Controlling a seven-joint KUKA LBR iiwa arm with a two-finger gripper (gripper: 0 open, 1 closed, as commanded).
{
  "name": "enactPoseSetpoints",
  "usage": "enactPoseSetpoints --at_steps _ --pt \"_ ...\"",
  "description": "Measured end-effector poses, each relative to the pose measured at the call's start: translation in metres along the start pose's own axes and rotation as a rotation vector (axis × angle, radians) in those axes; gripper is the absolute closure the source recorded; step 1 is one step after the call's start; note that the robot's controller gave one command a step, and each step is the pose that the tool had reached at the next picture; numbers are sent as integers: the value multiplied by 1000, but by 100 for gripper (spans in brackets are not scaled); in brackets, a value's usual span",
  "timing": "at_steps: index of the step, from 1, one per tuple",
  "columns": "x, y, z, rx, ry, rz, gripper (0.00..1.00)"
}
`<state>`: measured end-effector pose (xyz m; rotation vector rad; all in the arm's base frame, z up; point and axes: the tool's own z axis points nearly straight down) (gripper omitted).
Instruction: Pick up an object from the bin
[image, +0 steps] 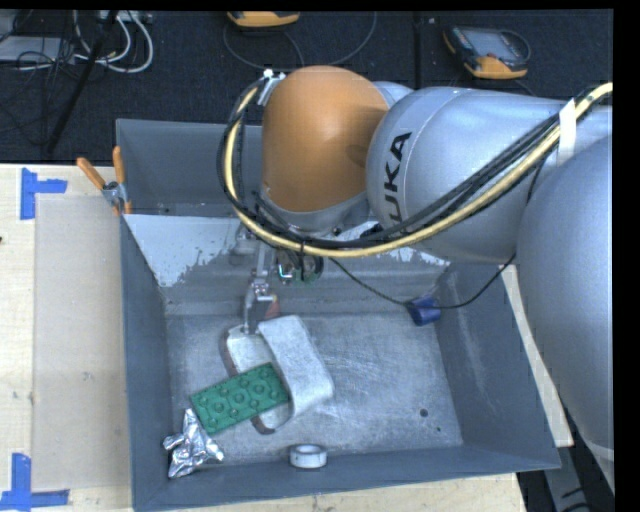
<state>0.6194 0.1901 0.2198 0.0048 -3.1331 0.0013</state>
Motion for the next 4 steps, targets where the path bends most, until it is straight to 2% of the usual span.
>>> enactPoseSetpoints --at_steps 1,2,3,4 --pt "31 -2 149 -4 -8 -70 0" --pt "75 -47 143 -7 -41 -285 0" --pt "93 -73 144 -5 -38 -475 0" --pt "137 -61 99 1 -9 -850 0"
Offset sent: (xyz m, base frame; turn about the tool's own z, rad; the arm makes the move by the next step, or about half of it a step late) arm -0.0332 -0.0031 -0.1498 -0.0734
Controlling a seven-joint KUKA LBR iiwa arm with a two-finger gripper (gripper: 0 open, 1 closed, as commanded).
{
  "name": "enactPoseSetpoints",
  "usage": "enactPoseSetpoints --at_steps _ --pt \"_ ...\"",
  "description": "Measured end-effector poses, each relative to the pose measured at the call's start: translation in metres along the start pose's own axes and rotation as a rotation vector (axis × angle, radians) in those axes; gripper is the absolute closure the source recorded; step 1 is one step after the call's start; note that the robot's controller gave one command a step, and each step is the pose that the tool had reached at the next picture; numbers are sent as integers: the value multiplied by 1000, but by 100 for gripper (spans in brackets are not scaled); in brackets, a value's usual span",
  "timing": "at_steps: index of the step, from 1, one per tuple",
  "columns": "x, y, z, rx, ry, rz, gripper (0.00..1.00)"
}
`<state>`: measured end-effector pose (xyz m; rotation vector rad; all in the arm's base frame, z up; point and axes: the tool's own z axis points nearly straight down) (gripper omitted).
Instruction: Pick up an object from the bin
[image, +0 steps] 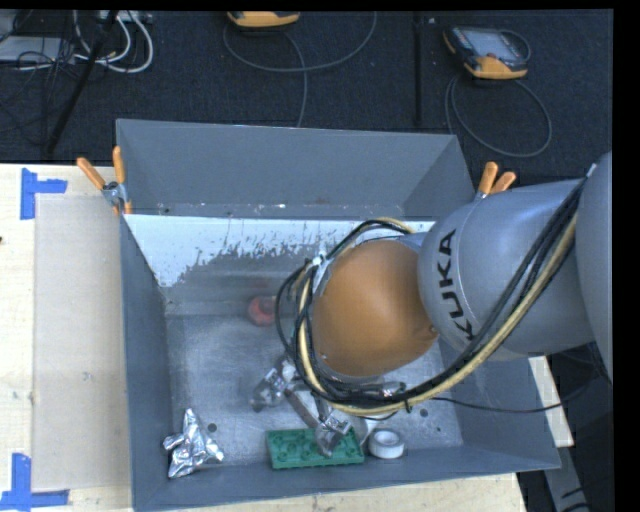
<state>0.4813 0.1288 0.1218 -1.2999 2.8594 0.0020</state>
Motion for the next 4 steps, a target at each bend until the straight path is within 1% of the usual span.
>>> enactPoseSetpoints --at_steps 1,2,3,4 --pt "-4 -13 48 11 -15 -18 0" --pt "-5 -10 46 10 -15 -111 0" --pt "-2 -11 46 8 -4 -106 100" --pt "-2 -11 46 8 -4 -104 100"
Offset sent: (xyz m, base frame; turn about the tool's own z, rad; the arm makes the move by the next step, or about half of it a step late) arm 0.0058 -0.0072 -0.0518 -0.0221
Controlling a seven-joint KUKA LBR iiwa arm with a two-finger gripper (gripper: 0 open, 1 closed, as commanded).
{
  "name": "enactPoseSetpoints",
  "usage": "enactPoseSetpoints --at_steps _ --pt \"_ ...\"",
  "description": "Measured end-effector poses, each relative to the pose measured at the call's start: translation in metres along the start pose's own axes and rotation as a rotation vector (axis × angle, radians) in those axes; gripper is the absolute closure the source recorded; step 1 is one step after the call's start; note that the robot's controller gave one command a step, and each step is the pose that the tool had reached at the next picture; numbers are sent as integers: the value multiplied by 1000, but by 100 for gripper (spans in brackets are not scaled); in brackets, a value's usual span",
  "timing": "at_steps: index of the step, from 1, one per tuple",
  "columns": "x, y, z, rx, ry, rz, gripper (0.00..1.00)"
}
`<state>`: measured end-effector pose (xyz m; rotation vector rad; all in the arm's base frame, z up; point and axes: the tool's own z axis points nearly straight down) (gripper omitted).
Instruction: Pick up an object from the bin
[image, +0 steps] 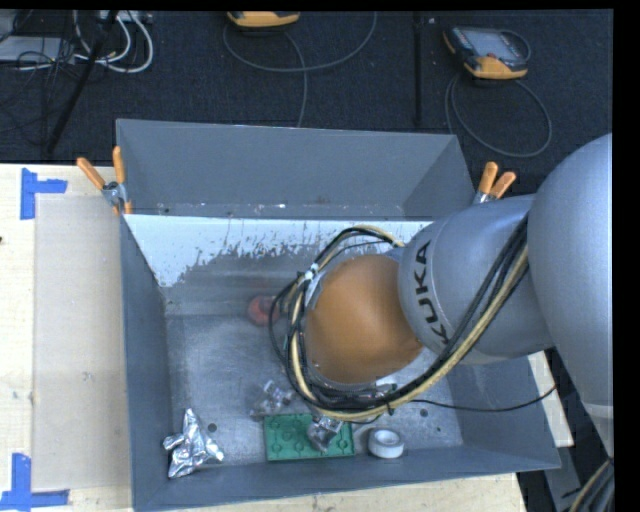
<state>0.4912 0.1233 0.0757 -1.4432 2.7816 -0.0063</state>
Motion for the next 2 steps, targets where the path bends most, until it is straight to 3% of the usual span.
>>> enactPoseSetpoints --at_steps 1,2 --pt "1 1 -121 -3 0 7 100" --pt "-10 4 -191 -6 1 -254 100"
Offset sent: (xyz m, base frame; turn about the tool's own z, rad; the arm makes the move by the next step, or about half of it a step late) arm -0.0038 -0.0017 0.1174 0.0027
